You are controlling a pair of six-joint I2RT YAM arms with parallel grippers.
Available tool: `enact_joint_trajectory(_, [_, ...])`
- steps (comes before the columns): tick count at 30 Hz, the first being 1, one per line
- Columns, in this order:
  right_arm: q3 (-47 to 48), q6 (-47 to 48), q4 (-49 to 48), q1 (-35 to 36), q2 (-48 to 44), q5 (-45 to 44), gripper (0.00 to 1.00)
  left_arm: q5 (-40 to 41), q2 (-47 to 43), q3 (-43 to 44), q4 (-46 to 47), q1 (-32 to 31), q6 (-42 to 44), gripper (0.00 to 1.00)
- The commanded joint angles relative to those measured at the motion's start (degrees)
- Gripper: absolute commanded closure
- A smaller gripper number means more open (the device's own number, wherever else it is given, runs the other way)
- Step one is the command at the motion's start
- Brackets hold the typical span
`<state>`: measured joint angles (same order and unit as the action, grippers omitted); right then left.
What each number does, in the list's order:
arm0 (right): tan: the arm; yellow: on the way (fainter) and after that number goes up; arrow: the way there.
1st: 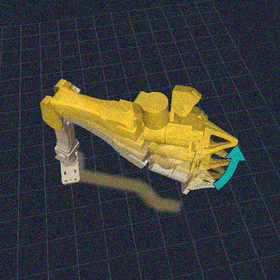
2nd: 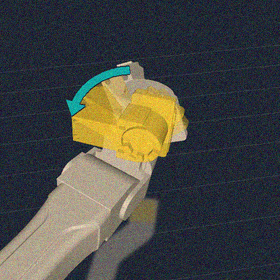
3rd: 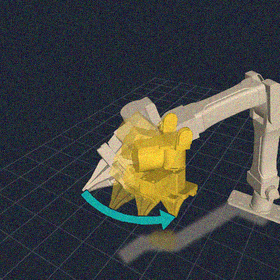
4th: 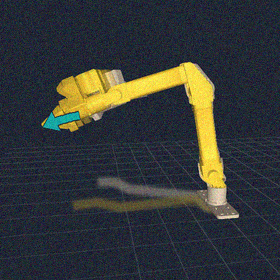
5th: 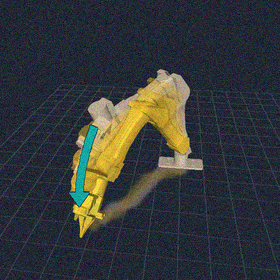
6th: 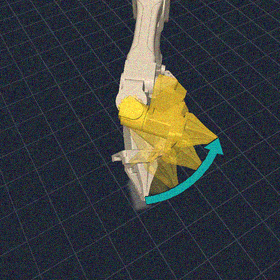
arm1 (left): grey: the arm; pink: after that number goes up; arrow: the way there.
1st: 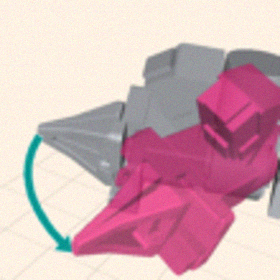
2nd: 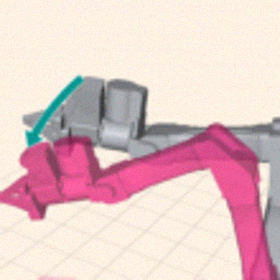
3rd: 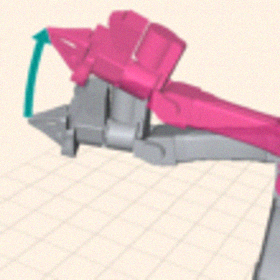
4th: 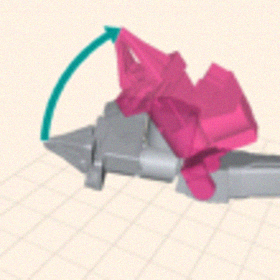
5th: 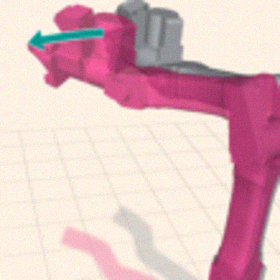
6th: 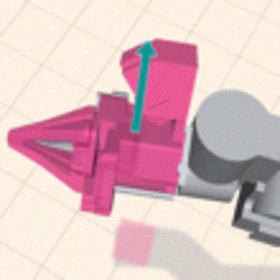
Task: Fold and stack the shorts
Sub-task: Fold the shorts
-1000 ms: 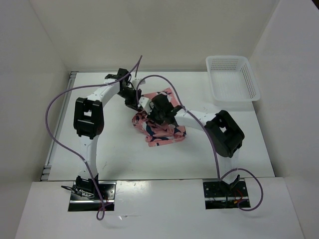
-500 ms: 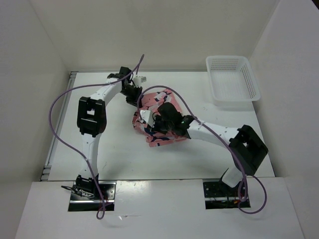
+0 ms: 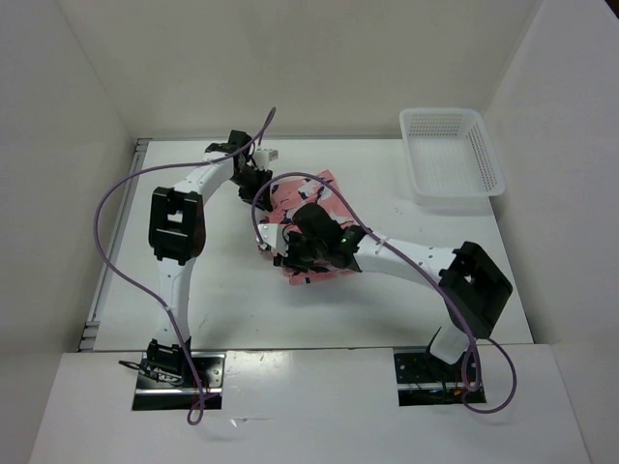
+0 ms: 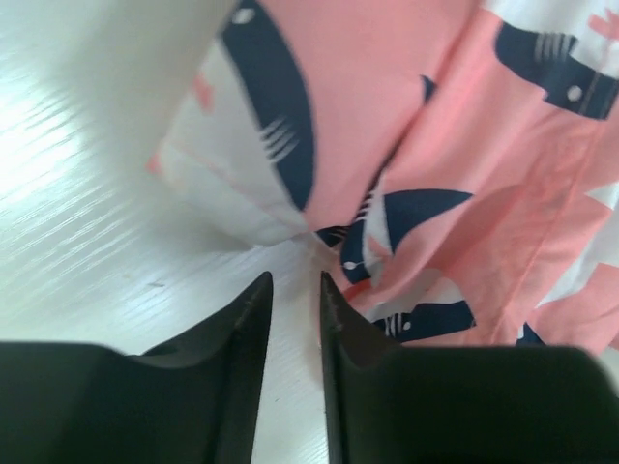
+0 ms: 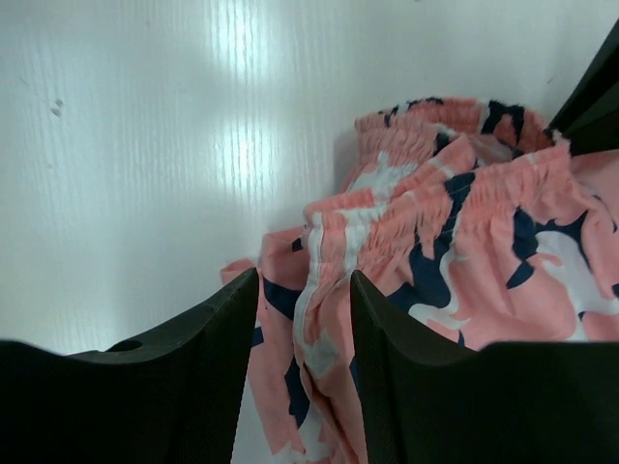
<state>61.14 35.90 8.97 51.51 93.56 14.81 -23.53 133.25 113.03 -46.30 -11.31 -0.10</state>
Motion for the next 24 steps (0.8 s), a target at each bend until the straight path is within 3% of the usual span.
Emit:
enact_joint_trajectory(1, [7.04,-2.32,3.06,0.35,-3.20,3.20,0.51,1.47,-2.38,2.63,-0.19,1.64,0.10,0.65])
enact_joint_trajectory(5, [9.26,-4.96,3.86,0.35,-9.08,5.58,0.55,2.70,-4.67,2.63,-0.71,1.64,0.10,0.56])
enact_joint_trajectory(8, [7.68,-6.01,1.23,0.35,-10.33,4.63,0.69,3.31,-5.89,2.63,-1.33,1.64,0.10,0.53])
enact_joint_trajectory(9, [6.46,-6.02,0.53,-0.17,-9.63,3.83,0.78,3.31,-5.90,3.41,-1.33,1.64,0.10,0.53])
enact_joint_trajectory(13, [5.65,-10.58,-3.25,-2.81,-3.14,-0.56,0.96,0.78,-9.83,5.18,-3.88,1.64,0.10,0.53])
enact_joint_trajectory(19, [4.25,-9.09,-7.73,-3.96,4.87,0.75,1.00,-8.54,-15.65,4.66,-6.77,-0.19,0.10,0.54])
enact_joint_trajectory(24, [0.55,-8.48,-11.78,-3.96,5.41,0.75,1.00,-13.02,-11.89,-0.35,-9.59,-1.52,0.10,0.63])
